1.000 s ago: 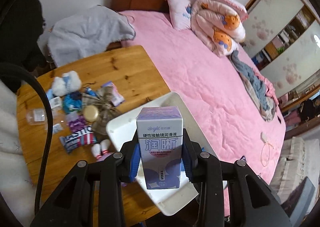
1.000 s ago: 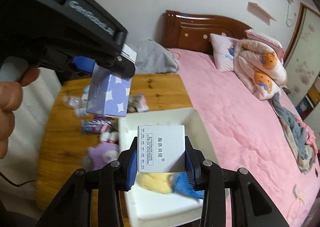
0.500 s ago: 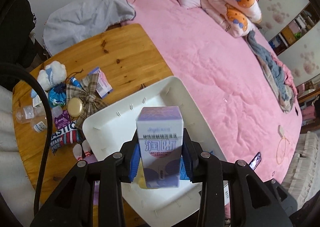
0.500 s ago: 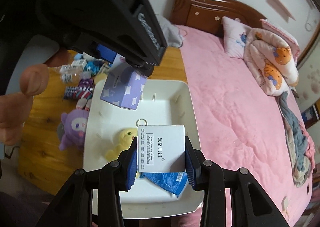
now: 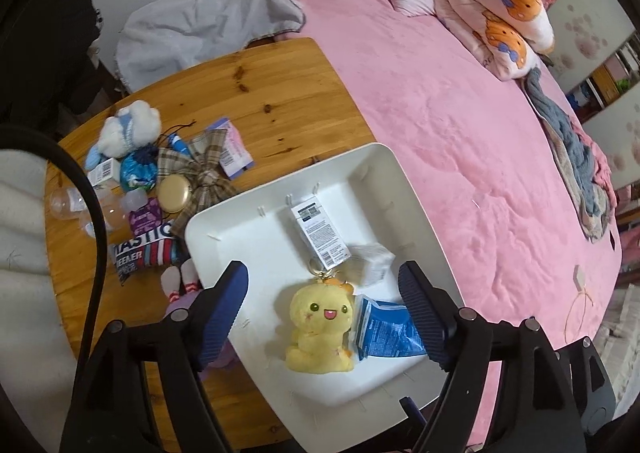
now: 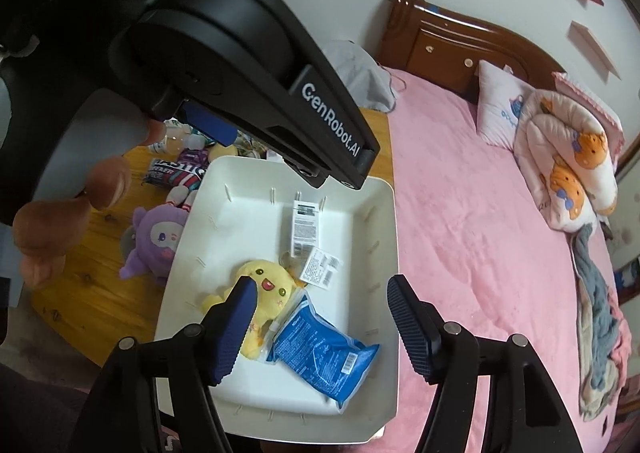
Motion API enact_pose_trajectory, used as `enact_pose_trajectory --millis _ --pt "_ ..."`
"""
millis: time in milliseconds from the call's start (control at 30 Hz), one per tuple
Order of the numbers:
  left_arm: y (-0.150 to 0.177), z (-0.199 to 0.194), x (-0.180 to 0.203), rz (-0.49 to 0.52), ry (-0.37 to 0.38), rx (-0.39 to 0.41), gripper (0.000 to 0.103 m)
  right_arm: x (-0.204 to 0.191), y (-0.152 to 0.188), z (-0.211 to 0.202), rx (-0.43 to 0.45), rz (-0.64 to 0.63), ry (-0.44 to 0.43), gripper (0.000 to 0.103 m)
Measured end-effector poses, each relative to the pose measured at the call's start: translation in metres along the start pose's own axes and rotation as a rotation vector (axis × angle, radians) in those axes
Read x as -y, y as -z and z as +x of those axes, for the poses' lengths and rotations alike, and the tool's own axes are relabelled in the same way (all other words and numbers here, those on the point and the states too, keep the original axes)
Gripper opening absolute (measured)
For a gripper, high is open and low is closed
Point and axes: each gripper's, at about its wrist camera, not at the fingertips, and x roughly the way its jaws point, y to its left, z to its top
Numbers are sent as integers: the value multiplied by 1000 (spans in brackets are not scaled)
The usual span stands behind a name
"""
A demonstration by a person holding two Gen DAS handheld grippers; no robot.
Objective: Organize objects
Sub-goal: 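Withdraw both grippers from the tray back toward the table items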
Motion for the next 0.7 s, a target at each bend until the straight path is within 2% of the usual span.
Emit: enact_pose_trajectory --millis 367,700 --pt "10 -31 -22 -57 -57 74 81 -11 -11 -12 61 -67 -40 69" --pt "33 -66 -62 -179 -144 136 81 -26 -18 -27 131 -133 -122 69"
